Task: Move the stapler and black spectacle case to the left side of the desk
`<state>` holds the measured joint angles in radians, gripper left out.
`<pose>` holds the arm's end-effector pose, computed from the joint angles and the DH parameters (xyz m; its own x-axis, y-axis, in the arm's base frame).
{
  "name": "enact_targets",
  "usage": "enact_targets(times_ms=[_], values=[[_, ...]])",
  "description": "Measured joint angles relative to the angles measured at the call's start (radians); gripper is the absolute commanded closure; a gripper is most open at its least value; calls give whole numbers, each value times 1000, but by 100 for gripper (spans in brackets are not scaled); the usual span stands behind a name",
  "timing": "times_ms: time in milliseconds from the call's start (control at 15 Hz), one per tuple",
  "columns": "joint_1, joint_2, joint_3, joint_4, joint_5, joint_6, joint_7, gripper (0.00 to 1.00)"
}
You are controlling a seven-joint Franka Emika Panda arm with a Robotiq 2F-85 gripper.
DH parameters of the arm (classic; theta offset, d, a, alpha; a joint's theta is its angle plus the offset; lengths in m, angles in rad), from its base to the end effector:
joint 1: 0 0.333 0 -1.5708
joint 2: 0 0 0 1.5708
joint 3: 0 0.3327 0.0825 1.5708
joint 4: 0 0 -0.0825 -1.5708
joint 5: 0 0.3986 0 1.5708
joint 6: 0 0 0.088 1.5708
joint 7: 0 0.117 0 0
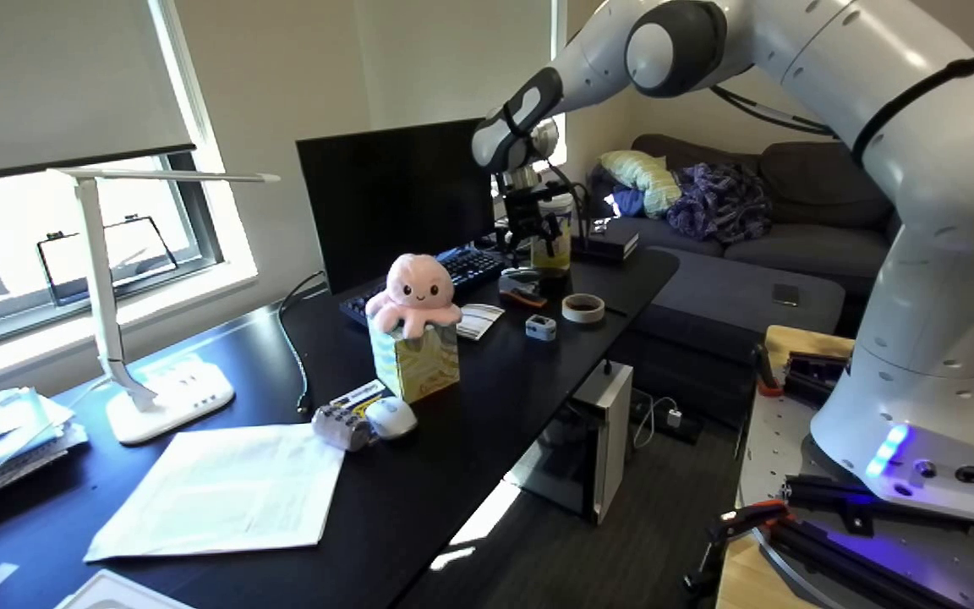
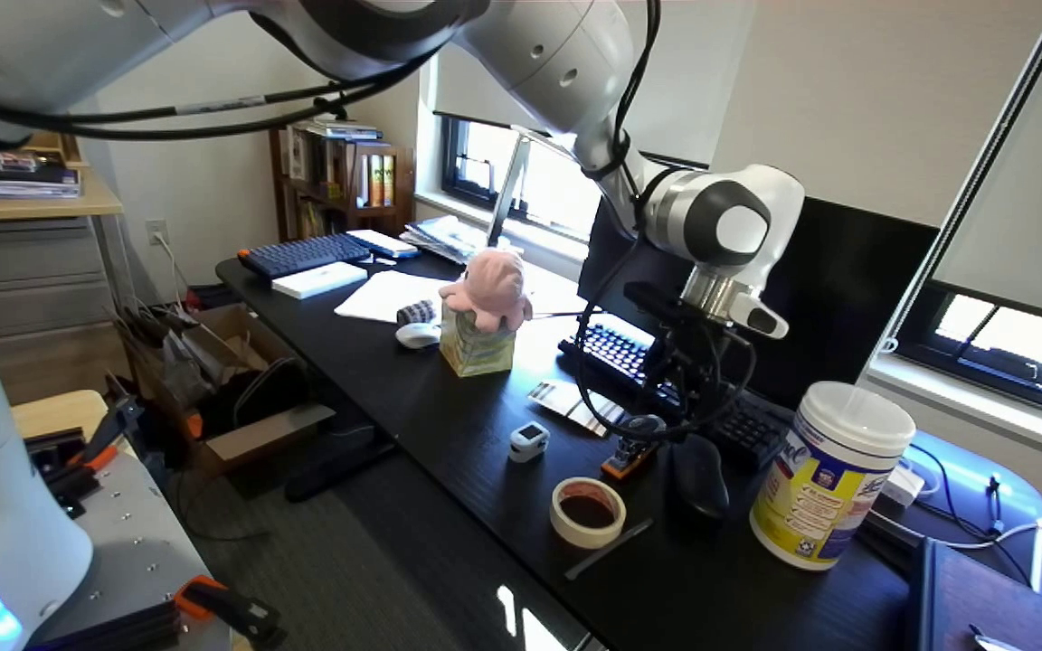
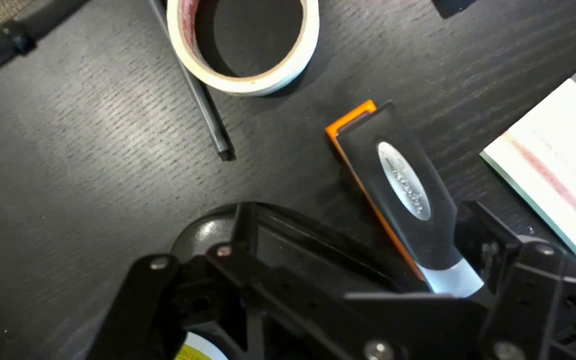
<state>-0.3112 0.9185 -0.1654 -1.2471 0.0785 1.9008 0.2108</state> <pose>0.6785 -0.3110 0.1840 0.7509 -0.6186 -0.2313 -0.6098 -0.7839 0.1167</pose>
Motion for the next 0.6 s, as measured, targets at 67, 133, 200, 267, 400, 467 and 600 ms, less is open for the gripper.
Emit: enact_targets(times_ms=[67,133,200,267,400,467,600], values=[[1,0,0,0,-4,0,-6,0],[7,0,0,2,-24,1,-33,0],[15,0,-1,3,-52,1,-57,0],[28,2,-3,7,-84,0,-72,0],[58,12,-7,20,-147,0,-101,0],[72,18,-8,28,-175,0,-116,0],[103,31,-11,36,-233,4,-144,0]])
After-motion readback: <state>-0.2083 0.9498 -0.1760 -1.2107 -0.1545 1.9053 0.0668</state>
